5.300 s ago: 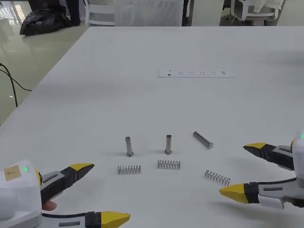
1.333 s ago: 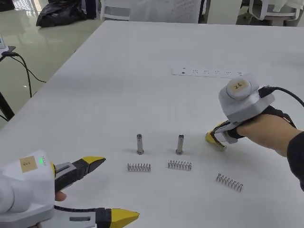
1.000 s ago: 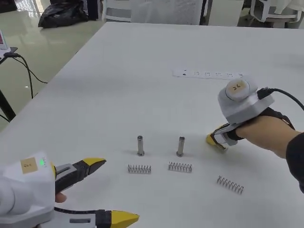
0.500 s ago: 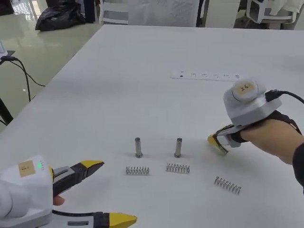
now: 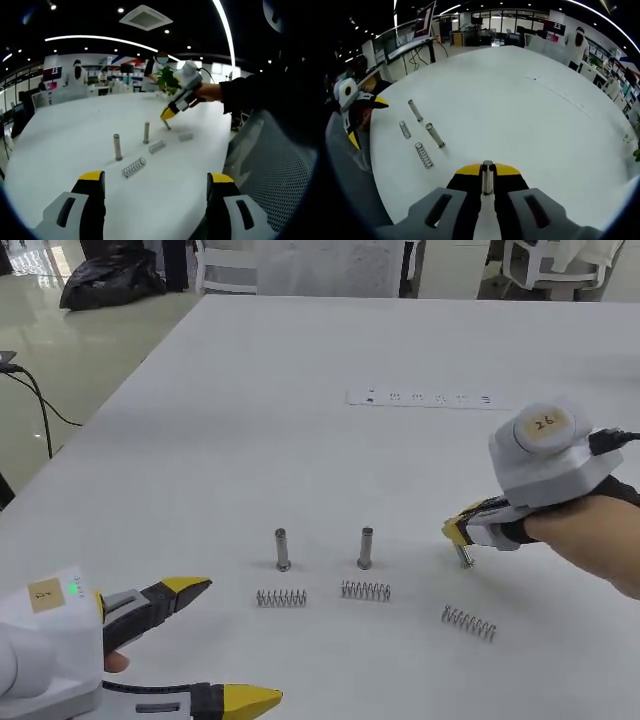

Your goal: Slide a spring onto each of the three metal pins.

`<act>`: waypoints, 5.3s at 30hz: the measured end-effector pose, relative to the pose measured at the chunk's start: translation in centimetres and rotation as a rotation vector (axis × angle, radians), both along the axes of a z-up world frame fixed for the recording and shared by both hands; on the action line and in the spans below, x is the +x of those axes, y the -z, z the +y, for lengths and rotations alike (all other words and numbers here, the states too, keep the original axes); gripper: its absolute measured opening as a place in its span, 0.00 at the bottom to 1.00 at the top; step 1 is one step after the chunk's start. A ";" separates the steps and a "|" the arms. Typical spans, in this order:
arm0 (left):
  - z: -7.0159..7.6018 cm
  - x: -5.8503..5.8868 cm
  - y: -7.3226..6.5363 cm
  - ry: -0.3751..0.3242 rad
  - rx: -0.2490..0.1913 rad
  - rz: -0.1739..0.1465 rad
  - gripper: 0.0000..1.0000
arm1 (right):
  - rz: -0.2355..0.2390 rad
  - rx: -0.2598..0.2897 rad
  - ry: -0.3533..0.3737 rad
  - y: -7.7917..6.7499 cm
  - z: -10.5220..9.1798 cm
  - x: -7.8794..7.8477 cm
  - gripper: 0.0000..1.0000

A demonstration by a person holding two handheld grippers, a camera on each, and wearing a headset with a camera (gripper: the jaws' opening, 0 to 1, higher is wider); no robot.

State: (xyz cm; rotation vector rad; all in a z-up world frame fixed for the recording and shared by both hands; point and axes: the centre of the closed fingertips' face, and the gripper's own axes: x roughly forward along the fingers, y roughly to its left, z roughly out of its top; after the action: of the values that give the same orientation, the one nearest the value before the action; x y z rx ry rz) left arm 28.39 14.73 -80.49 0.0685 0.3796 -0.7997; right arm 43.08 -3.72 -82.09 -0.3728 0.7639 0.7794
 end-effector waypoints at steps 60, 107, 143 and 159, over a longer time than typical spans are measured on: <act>-0.2 -0.2 -0.3 0.007 0.003 -0.004 0.80 | -0.001 0.058 -0.034 -0.5 0.8 -1.8 0.06; -0.6 -0.2 -0.5 0.019 -0.010 -0.010 0.80 | 0.063 -0.002 -0.147 0.9 -1.9 -7.1 0.14; -0.8 -0.2 -1.1 0.033 -0.008 -0.020 0.79 | 0.136 -0.188 -0.293 4.4 -2.7 -9.8 0.08; -1.8 -0.4 -1.5 0.093 0.006 -0.024 0.76 | 0.144 -0.159 -0.310 2.7 -1.8 -10.0 0.08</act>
State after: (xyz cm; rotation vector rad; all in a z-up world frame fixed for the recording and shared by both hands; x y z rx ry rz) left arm 27.95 12.88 -79.01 0.1022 0.3581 -0.8888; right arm 33.08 -5.51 -84.81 -0.5927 0.9188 1.0480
